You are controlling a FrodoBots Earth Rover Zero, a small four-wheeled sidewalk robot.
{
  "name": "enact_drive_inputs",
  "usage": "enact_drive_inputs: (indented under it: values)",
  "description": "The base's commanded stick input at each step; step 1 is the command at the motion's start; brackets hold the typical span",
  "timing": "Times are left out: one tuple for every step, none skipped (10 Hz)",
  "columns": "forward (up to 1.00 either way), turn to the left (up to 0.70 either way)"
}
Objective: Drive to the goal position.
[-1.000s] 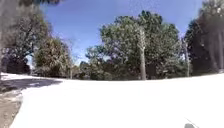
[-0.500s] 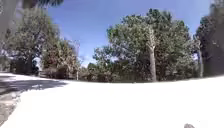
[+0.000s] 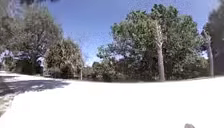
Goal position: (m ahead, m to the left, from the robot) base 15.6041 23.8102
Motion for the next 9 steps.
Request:
enact_drive_inputs:
  values:
    - [0.70,0.35]
    - [0.70,0.35]
    - [0.70,0.35]
    - [0.70,0.35]
    - [0.70,0.35]
    - [0.70,0.35]
    - [0.70,0.35]
    - [0.70,0.35]
    - [0.70,0.35]
